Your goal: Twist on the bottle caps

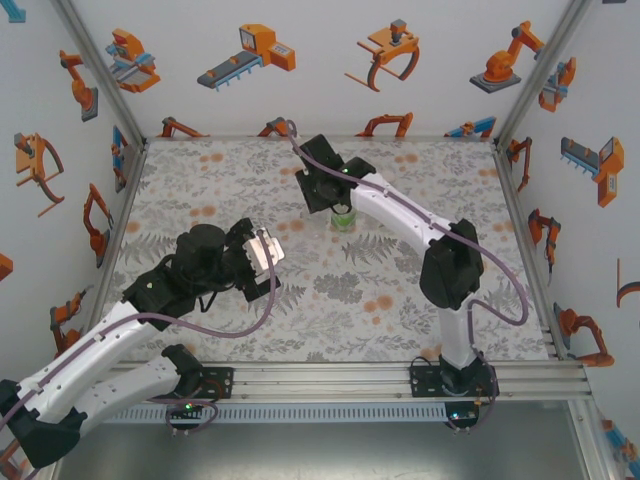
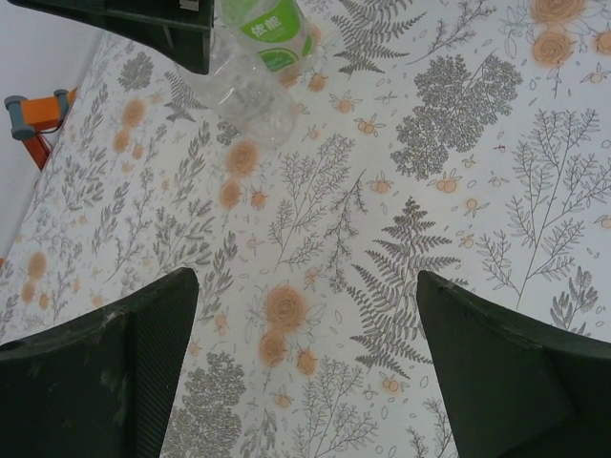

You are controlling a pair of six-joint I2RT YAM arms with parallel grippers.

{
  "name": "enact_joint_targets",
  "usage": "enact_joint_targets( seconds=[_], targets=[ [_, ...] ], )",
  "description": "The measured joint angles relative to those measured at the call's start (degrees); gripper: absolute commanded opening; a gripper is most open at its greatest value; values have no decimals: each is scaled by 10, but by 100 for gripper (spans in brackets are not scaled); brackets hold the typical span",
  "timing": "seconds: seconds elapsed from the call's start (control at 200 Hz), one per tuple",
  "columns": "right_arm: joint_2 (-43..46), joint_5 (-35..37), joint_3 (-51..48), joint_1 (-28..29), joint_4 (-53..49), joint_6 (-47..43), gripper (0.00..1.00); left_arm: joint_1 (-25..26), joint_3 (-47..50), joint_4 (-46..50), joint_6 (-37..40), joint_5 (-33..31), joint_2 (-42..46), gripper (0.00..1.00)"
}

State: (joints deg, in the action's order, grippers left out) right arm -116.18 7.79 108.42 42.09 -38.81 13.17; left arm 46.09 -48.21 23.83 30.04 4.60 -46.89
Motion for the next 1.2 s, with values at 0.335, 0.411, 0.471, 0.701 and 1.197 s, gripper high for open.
enact_joint_targets(
  seconds=[0.335,0.411,0.471,0.701,1.197],
  targets=[
    [-12,-5,8,-1,-2,0,38,0,0,0,0,6,-2,89],
    [-12,-6,14,-1,-9,0,43,0,0,0,0,6,-2,89],
    [-12,-7,21,-1,-16,-1,45,0,0,0,0,6,-2,89],
    [-10,-8,61,-1,-30,-2,49,0,0,0,0,8,-2,89],
    [185,70,-71,-7,-54,-26,79,0,0,-4,-28,-49,-8,97]
  ],
)
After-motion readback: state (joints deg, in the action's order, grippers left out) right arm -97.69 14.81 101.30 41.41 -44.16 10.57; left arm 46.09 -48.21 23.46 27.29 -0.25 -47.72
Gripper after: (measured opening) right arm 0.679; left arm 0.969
